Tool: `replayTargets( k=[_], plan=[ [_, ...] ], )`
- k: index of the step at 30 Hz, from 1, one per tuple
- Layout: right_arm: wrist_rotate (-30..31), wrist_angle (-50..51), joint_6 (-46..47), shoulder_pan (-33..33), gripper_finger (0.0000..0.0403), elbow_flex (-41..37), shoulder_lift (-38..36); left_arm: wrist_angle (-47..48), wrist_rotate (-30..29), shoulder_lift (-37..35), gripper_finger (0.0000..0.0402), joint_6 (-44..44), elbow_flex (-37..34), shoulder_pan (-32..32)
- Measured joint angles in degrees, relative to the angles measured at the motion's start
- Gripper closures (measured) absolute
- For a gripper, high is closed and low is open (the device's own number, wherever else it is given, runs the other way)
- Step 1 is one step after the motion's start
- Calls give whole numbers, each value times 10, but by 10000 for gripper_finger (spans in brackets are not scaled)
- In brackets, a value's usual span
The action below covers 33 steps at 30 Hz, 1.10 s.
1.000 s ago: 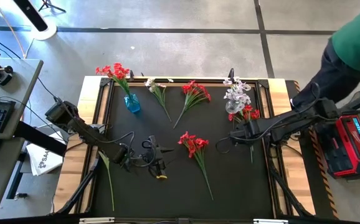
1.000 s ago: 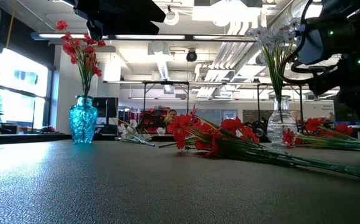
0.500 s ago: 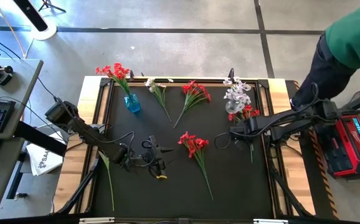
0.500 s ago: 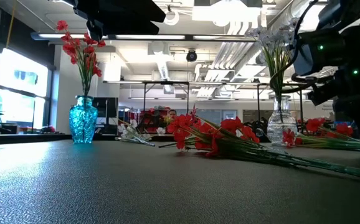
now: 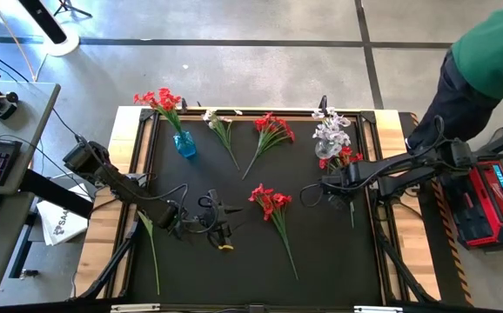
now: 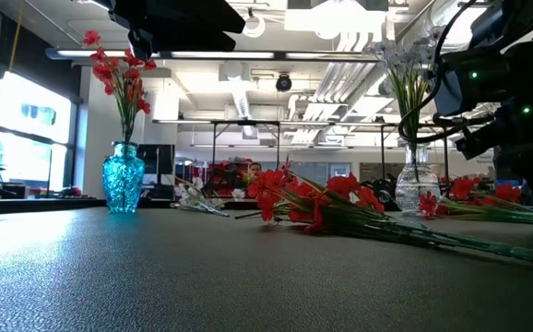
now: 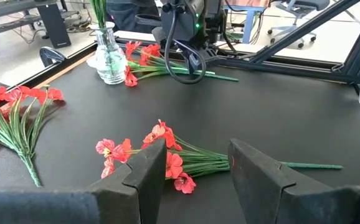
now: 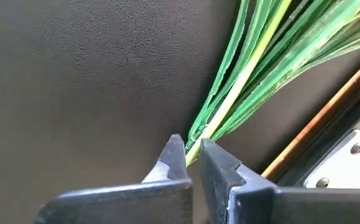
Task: Sort flowers into vase by color
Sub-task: Put the white flower into the transparent vase
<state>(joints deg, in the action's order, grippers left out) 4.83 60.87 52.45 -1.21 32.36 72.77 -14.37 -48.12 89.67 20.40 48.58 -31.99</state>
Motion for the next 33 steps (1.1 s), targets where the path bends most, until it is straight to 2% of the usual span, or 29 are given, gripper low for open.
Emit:
replayTargets(
  k=[9, 12, 18, 21, 30, 33],
  plan=[
    [-9, 52, 44, -51, 403, 85, 0, 0, 0, 0, 241, 0, 0, 0],
    [-31, 52, 67, -76, 403, 107, 0, 0, 0, 0, 241, 0, 0, 0],
    [-84, 68, 97, -98, 402, 92, 0, 0, 0, 0, 241, 0, 0, -1],
    [-88, 75, 107, -96, 397, 77, 0, 6, 0, 0, 241, 0, 0, -1],
    [-66, 44, 160, -61, 301, 62, 0, 54, 0, 0, 241, -3, 0, -1],
    [-60, 26, 188, -50, 283, 47, 0, 58, 0, 0, 241, -14, 0, -1]
  ],
)
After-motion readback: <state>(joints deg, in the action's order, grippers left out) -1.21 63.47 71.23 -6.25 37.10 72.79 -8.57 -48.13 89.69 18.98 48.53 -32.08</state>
